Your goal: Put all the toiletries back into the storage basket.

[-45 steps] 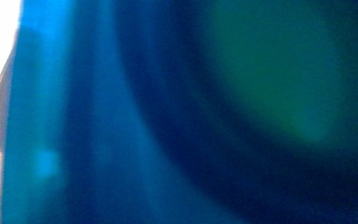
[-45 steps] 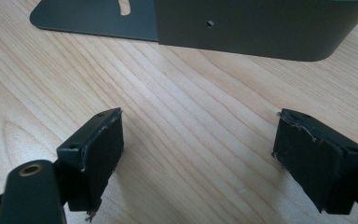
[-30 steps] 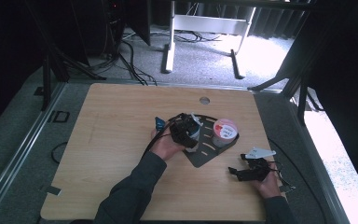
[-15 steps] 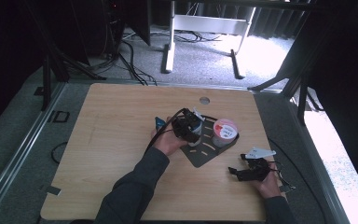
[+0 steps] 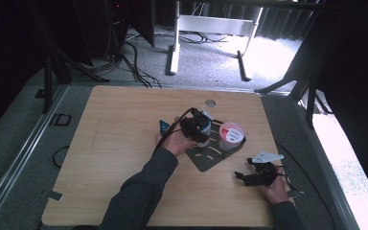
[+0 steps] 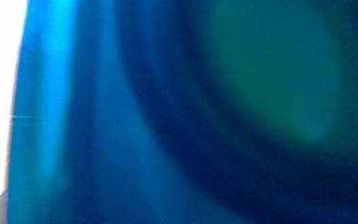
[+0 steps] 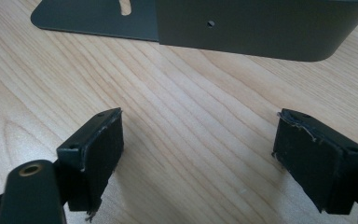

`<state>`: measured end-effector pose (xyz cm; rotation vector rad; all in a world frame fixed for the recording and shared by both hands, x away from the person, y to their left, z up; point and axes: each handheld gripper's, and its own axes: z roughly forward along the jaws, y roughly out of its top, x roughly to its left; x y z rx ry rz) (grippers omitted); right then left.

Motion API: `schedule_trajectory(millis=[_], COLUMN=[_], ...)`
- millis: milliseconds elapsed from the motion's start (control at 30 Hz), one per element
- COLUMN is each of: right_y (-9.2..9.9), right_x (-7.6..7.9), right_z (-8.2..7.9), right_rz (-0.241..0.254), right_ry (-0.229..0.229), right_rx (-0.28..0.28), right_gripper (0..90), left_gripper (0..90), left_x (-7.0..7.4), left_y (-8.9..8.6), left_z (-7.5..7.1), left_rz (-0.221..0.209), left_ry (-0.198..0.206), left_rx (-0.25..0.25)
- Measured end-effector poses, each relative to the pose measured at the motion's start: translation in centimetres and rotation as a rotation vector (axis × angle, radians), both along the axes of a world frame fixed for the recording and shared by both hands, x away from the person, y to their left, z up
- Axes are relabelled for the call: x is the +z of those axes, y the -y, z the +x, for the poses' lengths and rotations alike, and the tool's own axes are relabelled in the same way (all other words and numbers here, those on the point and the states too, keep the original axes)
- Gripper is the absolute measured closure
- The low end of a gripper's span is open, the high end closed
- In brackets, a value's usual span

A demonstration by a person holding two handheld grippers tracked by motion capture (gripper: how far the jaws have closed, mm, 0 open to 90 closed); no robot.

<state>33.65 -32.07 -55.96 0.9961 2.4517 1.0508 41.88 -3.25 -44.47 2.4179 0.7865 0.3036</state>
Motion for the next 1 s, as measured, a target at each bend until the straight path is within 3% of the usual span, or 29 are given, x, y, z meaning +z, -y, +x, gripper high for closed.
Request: schedule_trajectory(millis=[300,733,1000], right_y=[0.0,0.0,0.0], right_x=[0.0,0.0,0.0], right_z=[0.0,0.0,0.0], right_rz=[-0.001,0.001,0.001], right_ry=[0.0,0.0,0.0], right_rx=[0.001,0.002,0.004], right_gripper=[15.7,15.7,15.7], left_gripper=[54.9,54.9,55.0], left_x=[0.7,0.5,0.5], left_y=[0.5,1.5,1.7], left_z=[0.7,2.1,2.6], left_rz=[-0.003,-0.004,-0.022], left_ry=[0.013,0.007,0.011], left_rx=[0.01,0.037,0.084])
